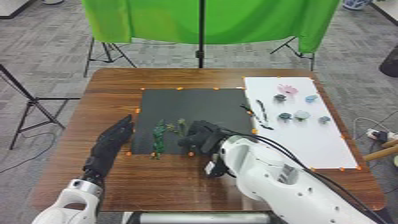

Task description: Arrange flowers

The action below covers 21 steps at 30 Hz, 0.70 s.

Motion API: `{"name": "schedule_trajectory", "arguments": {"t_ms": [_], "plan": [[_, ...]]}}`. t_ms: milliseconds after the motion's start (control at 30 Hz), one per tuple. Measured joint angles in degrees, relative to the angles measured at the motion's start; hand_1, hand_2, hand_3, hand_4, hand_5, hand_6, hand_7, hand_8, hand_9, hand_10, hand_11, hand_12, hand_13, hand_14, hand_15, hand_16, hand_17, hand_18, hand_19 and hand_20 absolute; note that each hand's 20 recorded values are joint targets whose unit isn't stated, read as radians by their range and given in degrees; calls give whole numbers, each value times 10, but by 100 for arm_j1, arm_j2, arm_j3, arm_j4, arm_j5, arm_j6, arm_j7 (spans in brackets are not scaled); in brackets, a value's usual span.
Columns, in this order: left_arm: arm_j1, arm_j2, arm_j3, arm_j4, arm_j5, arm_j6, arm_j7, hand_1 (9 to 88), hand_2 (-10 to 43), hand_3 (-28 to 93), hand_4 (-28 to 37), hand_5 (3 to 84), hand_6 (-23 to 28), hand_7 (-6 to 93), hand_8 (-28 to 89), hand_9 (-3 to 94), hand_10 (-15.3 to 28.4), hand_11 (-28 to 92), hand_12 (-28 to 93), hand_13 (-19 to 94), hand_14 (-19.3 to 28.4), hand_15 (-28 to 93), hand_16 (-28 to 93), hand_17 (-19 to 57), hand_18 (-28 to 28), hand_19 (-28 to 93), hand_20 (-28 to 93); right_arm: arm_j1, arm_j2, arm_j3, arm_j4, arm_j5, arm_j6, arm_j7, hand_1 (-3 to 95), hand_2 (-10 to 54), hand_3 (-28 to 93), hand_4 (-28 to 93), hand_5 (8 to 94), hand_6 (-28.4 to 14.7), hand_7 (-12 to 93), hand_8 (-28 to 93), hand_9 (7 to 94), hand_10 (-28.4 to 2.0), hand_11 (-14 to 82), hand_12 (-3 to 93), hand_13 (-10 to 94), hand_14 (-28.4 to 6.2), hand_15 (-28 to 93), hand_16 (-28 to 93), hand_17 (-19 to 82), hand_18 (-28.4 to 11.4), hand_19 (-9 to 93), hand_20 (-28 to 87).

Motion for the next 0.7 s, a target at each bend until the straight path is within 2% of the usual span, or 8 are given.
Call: {"name": "schedule_trajectory", "arguments": {"t_ms": [167, 333, 400, 467, 533, 600, 700], "plan": [[0, -6, -1, -1, 1, -4, 0, 255, -22, 623, -204, 321, 42, 3, -29, 295, 102, 27, 152, 221, 134, 40, 36, 0, 104, 2, 153, -145, 38, 222, -212, 804, 50, -46, 239, 63, 608, -113, 711, -15, 132, -73, 897, -134, 384, 272, 937, -42, 566, 296, 685, -113, 932, 520], [0, -20, -13, -2, 1, -18, -8, 255, -21, 621, -203, 321, 43, 4, -29, 296, 102, 27, 154, 222, 134, 40, 36, 0, 104, 2, 153, -452, 123, 715, -794, 1488, 212, -309, 275, -5, 621, -110, 726, -16, 149, -67, 881, -127, 378, 273, 936, -41, 543, 307, 674, -111, 932, 516], [0, -25, -14, -2, 2, -20, -12, 254, -21, 622, -203, 321, 43, 4, -29, 296, 102, 27, 154, 222, 134, 40, 36, 0, 104, 2, 153, -538, 179, 889, -1033, 1374, 502, -427, 287, -42, 628, -113, 725, -21, 152, -65, 869, -127, 374, 276, 929, -42, 536, 315, 663, -110, 932, 512], [0, -26, -17, -4, 2, -21, -18, 255, -22, 622, -203, 321, 43, 3, -29, 296, 102, 27, 153, 222, 134, 40, 36, 0, 104, 2, 153, -539, 240, 974, -1137, 930, 1033, -421, 294, -66, 617, -123, 717, -32, 145, -63, 858, -131, 368, 280, 921, -43, 534, 321, 655, -109, 932, 508], [2, -26, -20, -8, 1, -21, -26, 254, -22, 623, -203, 320, 43, 3, -29, 295, 102, 27, 153, 222, 135, 40, 35, 0, 104, 2, 153, -480, 301, 1000, -1068, 170, 1642, -258, 295, -93, 598, -136, 707, -44, 135, -57, 850, -134, 368, 284, 919, -44, 532, 327, 651, -107, 932, 502], [7, -26, -23, -16, 1, -21, -34, 254, -22, 623, -203, 320, 43, 3, -29, 295, 102, 27, 154, 221, 135, 40, 36, 0, 104, 2, 154, -366, 351, 1050, -841, -672, 2019, 114, 294, -95, 579, -145, 696, -51, 128, -53, 848, -137, 369, 284, 918, -44, 533, 327, 651, -106, 932, 497], [20, -30, -33, -29, 1, -21, -49, 255, -21, 622, -204, 320, 43, 3, -29, 296, 102, 27, 154, 221, 135, 40, 36, 0, 103, 2, 153, -129, 451, 1228, -281, -1462, 1893, 823, 294, -95, 562, -157, 681, -60, 116, -52, 847, -137, 372, 284, 917, -45, 534, 326, 652, -104, 932, 497]]}}
